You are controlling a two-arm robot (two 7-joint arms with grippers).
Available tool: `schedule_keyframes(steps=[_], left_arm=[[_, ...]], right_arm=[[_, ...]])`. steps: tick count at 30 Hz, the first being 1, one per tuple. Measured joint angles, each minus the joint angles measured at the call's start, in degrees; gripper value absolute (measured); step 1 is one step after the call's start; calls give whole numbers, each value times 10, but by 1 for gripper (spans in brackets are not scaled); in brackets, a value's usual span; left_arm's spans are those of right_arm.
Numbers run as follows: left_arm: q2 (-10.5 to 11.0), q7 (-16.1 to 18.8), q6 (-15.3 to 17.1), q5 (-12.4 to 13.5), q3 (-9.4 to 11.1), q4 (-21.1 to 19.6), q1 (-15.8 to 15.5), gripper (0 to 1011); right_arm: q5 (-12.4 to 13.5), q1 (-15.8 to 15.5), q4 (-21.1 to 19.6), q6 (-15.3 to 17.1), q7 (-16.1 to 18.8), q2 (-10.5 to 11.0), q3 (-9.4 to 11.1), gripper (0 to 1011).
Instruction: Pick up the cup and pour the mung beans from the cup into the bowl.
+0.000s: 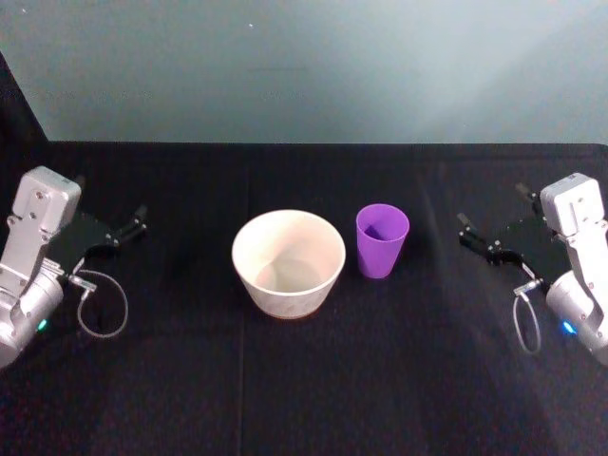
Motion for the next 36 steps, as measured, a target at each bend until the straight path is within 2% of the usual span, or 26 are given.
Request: schedule_keyframes(steps=[36], left_arm=[[0, 0, 0, 0, 0, 0, 0, 1000]], right_arm=[[0, 0, 0, 0, 0, 0, 0, 1003]])
